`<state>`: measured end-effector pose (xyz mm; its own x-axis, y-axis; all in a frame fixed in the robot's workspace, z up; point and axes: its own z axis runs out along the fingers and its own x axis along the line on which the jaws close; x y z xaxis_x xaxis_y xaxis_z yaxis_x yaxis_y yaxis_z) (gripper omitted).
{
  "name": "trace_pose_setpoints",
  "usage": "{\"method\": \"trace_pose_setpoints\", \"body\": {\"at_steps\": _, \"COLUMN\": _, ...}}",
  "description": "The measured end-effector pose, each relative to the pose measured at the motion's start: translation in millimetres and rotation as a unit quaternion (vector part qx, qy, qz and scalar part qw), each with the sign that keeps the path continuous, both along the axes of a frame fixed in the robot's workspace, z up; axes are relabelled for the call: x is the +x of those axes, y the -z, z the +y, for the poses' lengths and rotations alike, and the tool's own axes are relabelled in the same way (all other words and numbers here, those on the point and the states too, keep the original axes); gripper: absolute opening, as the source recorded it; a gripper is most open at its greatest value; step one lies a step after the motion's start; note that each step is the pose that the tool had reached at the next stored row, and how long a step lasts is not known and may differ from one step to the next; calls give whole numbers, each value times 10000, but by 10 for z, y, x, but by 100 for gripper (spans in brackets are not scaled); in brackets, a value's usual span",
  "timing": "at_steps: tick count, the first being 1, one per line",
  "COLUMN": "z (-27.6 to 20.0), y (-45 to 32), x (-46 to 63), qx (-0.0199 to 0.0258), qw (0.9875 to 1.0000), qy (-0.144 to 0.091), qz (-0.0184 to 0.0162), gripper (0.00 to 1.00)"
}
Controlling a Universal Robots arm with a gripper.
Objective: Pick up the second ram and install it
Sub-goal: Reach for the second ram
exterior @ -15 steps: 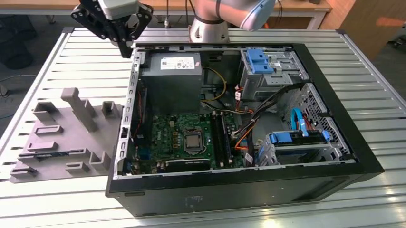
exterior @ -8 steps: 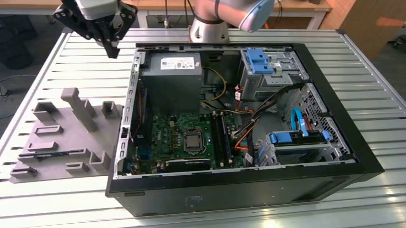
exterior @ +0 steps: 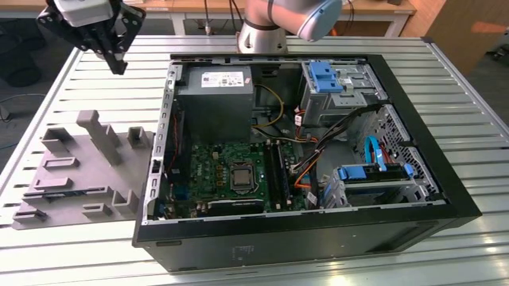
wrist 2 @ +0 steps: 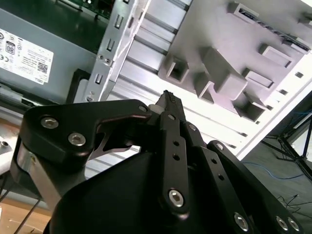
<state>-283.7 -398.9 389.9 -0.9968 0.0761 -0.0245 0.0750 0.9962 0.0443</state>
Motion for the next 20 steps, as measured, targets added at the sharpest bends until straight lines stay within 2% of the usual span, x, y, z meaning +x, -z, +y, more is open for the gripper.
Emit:
{"method": "trace_pose_setpoints", "body": {"at_steps": 11, "z": 0, "y": 38, "x": -454, "qx": 0, "qw": 10000, "qy": 0, "qz": 0, "gripper": 11}}
{"method": "trace_pose_setpoints", "body": {"at_steps": 20, "z": -16, "y": 93, "x": -756, "qx": 0, "qw": 10000, "qy": 0, "qz": 0, "gripper": 11}}
